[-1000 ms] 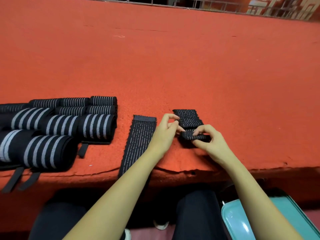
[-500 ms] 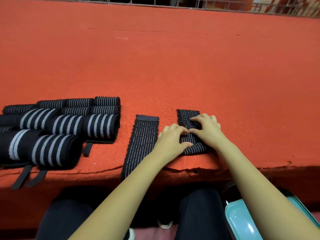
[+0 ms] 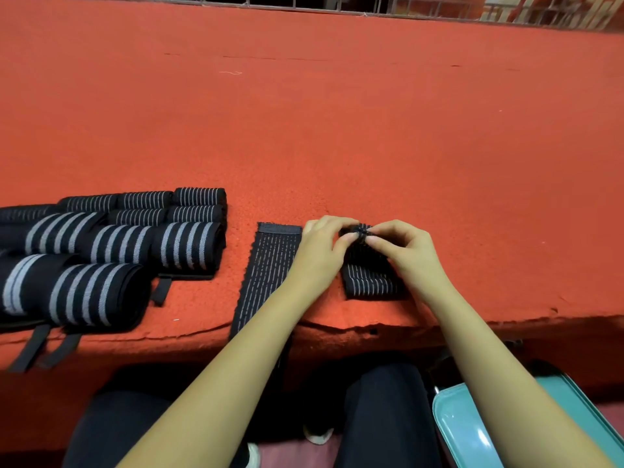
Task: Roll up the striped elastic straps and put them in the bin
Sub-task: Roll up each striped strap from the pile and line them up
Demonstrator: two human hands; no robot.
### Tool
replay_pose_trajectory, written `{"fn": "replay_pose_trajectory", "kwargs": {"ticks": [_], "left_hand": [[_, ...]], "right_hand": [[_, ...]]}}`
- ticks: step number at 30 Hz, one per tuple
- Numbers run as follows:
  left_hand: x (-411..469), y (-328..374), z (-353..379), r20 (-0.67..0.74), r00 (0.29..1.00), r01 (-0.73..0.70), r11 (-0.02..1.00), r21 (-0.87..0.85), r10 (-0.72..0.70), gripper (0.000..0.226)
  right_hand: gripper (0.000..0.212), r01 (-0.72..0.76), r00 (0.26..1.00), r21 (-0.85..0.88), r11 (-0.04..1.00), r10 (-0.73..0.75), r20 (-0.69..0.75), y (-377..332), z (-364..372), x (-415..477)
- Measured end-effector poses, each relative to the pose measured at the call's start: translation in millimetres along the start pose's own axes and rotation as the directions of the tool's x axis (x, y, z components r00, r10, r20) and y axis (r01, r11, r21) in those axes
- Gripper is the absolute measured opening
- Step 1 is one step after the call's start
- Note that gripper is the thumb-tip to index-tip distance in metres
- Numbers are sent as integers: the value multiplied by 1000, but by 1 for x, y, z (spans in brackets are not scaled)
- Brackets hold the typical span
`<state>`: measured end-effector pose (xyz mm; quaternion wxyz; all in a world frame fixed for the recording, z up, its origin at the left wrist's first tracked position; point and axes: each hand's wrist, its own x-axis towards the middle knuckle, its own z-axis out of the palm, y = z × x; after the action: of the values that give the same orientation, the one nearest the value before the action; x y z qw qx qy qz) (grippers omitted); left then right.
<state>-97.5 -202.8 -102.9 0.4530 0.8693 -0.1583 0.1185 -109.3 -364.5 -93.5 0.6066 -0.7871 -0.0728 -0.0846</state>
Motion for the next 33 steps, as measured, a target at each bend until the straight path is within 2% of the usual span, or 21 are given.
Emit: {"fn": "replay_pose_trajectory", "kwargs": {"ticks": [4,7,9,13,16,20,25,28,30,33], "left_hand": [[-5,1,-5,69,995,86,983,-165,-76,17],[-7,2,-7,83,987,150,965,-216,-135,14],[-8,3,-9,85,984,168,966,-199,-154,10],[-15,0,-11,90,981,180,978,-105,-171,12],[-20,-4,-12,116,973,201,980,-18,-197,14],[-19,-4,-11,129,973,185,981,66,-192,11],[-10,10,-20,28,996,85,987,-134,-82,33],[-3,28,-27,7,1000,29,978,-205,-28,16],[-1,37,-31,-30,999,7,971,-237,-15,6],[-2,46,-40,-98,995,-18,952,-304,-12,13]], "right_hand": [[10,-25,999,109,994,29,-41,-4,-1,-2],[9,-21,999,148,989,26,-33,-8,3,-5],[10,-6,997,144,989,17,-70,-11,6,-5],[15,-26,963,174,984,72,-262,-15,3,2],[17,-58,939,101,993,89,-332,-10,1,7],[9,-58,952,30,998,64,-301,-6,4,5],[13,14,996,70,997,-7,-92,-22,8,1],[11,56,994,114,992,-45,-99,-35,6,0],[15,50,990,187,981,-24,-140,-42,4,-1],[22,-68,991,261,963,94,-90,-53,0,-9]]}}
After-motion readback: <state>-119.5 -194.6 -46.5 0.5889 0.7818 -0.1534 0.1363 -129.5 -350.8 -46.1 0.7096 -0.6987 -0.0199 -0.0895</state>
